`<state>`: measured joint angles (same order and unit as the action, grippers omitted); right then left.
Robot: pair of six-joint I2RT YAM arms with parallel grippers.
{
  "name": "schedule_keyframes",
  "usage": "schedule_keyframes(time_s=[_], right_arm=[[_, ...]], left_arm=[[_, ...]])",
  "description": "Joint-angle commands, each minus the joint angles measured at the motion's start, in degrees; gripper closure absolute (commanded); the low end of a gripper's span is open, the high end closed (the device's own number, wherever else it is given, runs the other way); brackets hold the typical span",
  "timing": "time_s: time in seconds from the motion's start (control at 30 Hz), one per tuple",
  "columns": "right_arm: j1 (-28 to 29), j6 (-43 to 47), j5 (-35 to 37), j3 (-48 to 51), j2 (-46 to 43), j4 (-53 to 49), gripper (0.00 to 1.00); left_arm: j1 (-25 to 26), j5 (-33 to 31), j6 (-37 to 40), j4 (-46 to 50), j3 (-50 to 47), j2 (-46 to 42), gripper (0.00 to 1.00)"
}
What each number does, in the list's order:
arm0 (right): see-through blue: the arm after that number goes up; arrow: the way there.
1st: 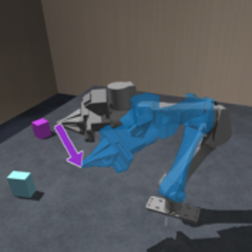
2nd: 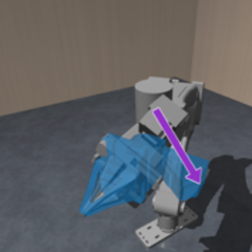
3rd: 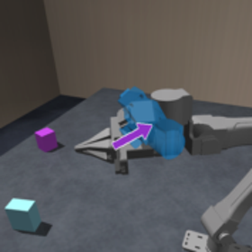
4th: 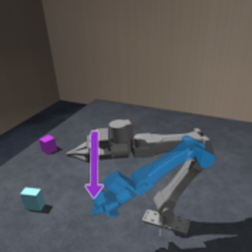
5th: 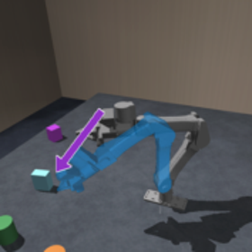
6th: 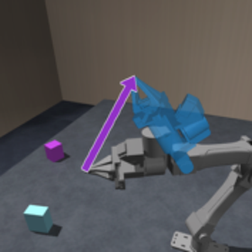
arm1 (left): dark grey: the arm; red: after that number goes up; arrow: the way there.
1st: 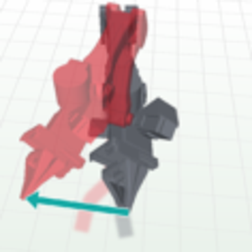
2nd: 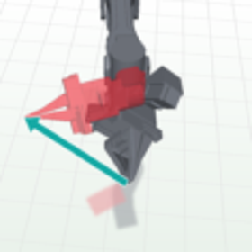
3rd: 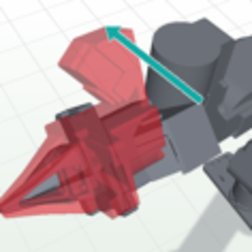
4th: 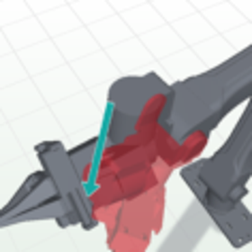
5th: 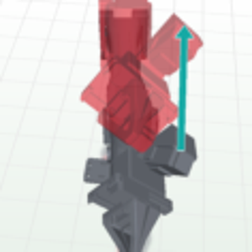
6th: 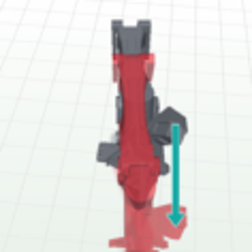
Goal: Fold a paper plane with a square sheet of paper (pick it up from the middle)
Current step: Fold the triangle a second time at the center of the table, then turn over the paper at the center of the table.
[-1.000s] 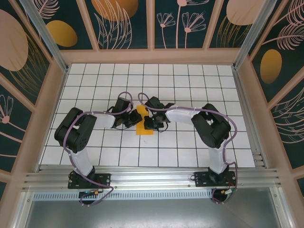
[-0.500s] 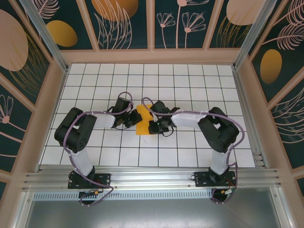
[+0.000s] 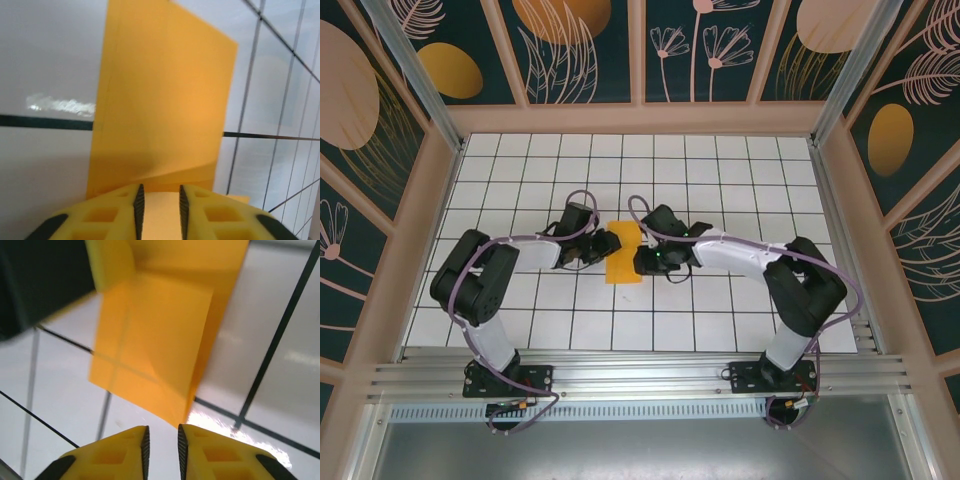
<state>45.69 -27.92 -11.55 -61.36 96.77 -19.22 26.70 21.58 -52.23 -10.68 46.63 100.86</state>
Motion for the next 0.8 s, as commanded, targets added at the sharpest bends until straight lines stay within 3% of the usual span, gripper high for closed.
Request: schedule_keyframes(time_s=[0.0, 0.2, 0.6, 0.77], right_arm=[[-0.34, -2.47, 5.67, -3.63, -0.47, 2.07, 0.71], [-0.34, -4.19, 6.37, -8.67, 5.43, 1.8, 0.67], [-2.52, -7.06, 8.89, -10.3, 10.5, 1.41, 0.58], [-3.35, -6.36, 3.94, -9.14, 11.54, 3.74, 0.57]], left_arm=[[-0.15, -3.96, -1.92, 0.15, -0.3, -5.75, 0.61], [-0.59, -4.02, -3.11, -2.1, -4.3, -8.78, 0.5], [-0.61, 3.6, -6.03, -10.5, -10.16, -6.86, 0.47], [-0.6, 5.59, -6.65, -12.64, -9.98, -5.38, 0.47]])
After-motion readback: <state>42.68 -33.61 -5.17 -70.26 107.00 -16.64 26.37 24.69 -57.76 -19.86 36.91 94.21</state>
